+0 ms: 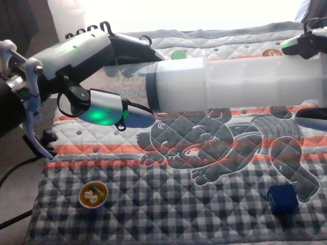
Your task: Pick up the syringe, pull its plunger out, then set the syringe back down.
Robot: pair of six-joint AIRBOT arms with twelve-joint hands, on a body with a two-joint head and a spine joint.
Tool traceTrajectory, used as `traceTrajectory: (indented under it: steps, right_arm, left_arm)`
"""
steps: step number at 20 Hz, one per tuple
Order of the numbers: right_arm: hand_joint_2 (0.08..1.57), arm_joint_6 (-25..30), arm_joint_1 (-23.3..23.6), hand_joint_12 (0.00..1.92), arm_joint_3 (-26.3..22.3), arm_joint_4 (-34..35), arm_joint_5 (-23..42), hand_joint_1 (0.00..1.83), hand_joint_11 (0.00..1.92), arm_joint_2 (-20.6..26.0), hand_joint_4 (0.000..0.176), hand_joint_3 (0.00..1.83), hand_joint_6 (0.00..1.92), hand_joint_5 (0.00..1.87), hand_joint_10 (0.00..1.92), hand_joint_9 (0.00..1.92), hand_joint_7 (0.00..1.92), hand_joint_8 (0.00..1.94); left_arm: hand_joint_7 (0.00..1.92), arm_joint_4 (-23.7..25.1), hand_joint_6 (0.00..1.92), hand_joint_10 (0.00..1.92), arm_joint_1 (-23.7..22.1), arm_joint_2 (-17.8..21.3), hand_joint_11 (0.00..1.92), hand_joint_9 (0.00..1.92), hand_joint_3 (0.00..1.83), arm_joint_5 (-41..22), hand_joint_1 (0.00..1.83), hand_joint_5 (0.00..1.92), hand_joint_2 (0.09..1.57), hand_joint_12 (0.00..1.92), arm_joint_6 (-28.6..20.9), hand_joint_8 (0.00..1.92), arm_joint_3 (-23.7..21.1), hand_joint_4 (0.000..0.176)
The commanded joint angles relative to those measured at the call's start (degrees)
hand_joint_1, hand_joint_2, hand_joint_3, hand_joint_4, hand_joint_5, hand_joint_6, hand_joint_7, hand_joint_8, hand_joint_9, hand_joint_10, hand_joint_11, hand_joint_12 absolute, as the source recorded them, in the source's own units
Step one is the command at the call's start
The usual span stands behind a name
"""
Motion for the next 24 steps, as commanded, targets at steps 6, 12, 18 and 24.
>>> traceTrajectory:
  steps: [6,12,18,24]
  right_arm:
    - [1.17,-0.8,-0.3,1.8,0.2,4.2,8.4,1.2,0.71,1.1,0.0,0.0,1.13,0.85,1.49,0.79,0.92,1.26]
    - [1.16,-0.8,-0.7,1.82,0.2,5.1,9.3,1.21,0.77,1.3,0.0,0.0,1.09,0.86,1.49,0.86,0.95,1.23]
    - [1.17,-0.8,-0.8,1.81,0.2,5.5,9.8,1.2,0.75,1.4,0.0,0.0,1.13,0.84,1.46,0.86,0.94,1.24]
    - [1.2,-0.8,-0.8,1.59,0.0,5.5,10.0,1.18,0.61,1.4,0.0,0.0,1.27,0.75,1.19,0.75,0.88,1.26]
  left_arm:
    - [0.65,-2.5,1.2,1.46,-1.3,-0.2,0.4,0.52,0.0,9.3,1.16,0.85,1.24,1.92,-1.4,1.5,1.5,0.0]
    - [0.66,-2.3,1.3,1.39,-1.8,-1.2,0.43,0.53,0.0,8.9,1.15,0.8,1.25,1.9,-1.4,1.46,2.1,0.0]
    - [0.58,-2.3,1.21,1.55,-1.9,-2.0,0.58,0.56,0.0,8.9,1.18,0.86,1.25,1.92,-1.4,1.55,2.4,0.0]
    - [0.55,-2.2,1.28,1.51,-2.0,-2.4,0.49,0.49,0.0,8.9,1.18,0.85,1.26,1.92,-1.4,1.52,2.5,0.0]
